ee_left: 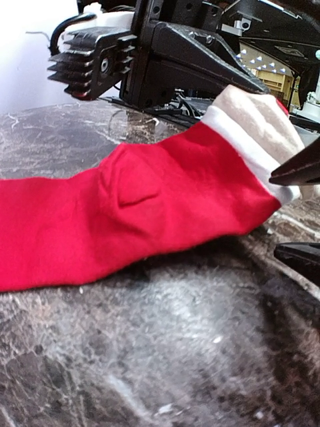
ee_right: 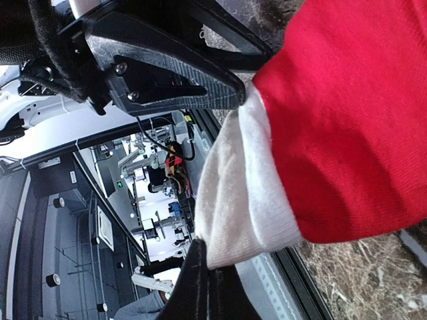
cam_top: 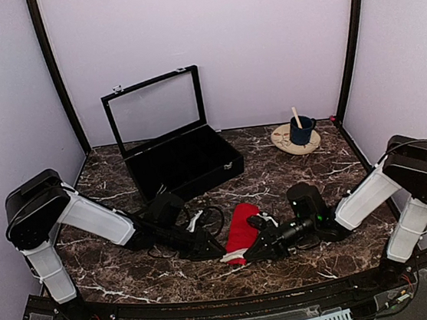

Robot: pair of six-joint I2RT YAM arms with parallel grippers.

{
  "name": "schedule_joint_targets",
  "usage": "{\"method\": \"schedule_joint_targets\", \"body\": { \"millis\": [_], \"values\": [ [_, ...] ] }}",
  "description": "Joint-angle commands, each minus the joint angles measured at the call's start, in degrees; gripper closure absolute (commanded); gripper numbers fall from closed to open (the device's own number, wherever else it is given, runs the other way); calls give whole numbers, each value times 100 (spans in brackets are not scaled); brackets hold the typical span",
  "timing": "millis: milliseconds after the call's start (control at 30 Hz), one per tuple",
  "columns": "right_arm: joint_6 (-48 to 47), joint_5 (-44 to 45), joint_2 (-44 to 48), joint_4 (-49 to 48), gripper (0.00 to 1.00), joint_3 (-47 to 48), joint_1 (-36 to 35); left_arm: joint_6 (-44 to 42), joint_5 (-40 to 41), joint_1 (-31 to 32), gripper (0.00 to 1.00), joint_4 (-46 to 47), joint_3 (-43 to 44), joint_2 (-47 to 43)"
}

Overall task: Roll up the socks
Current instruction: Pick up the sock from the center of the board, then adjust the sock at the center of the board.

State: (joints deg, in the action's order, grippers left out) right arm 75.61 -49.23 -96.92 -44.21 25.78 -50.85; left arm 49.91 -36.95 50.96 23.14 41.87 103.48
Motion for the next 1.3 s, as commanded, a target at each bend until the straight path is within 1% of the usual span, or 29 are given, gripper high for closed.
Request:
{"method": "schedule_joint_targets", "body": {
  "millis": [0, 33, 67, 133, 200, 267, 533, 767, 1067, 1267],
  "values": [
    [-212, -110, 329, 303, 100, 253, 44, 152, 70, 45, 68, 423, -254, -451],
    [-579, -31, 457, 933, 100, 490, 48, 158, 78, 46, 68, 459, -284, -508],
    [-1022, 60, 513, 1844, 100, 715, 49, 163, 79, 46, 68, 482, -300, -540],
    [-1732, 200, 764, 2944, 100, 1094, 43, 123, 11, 46, 68, 499, -226, -520],
    [-2208, 264, 789, 3640, 100, 1419, 48, 76, -76, 50, 68, 444, -90, -401],
    [-2485, 279, 773, 4006, 100, 1614, 44, 56, -127, 75, 68, 401, 39, -280],
    [-3085, 443, 614, 4901, 100, 2220, -6, -13, -306, 292, 71, 300, 453, 114],
    [-3411, 628, 192, 5272, 100, 2835, -248, 225, -401, 452, 72, 574, 491, 303],
    [-3807, 837, -670, 5722, 100, 3864, -754, 1116, -98, 468, 72, 1583, -339, 40],
    [-4060, 863, -1136, 6042, 100, 4398, -996, 1504, 172, 468, 72, 1585, -947, -406]
  ]
}}
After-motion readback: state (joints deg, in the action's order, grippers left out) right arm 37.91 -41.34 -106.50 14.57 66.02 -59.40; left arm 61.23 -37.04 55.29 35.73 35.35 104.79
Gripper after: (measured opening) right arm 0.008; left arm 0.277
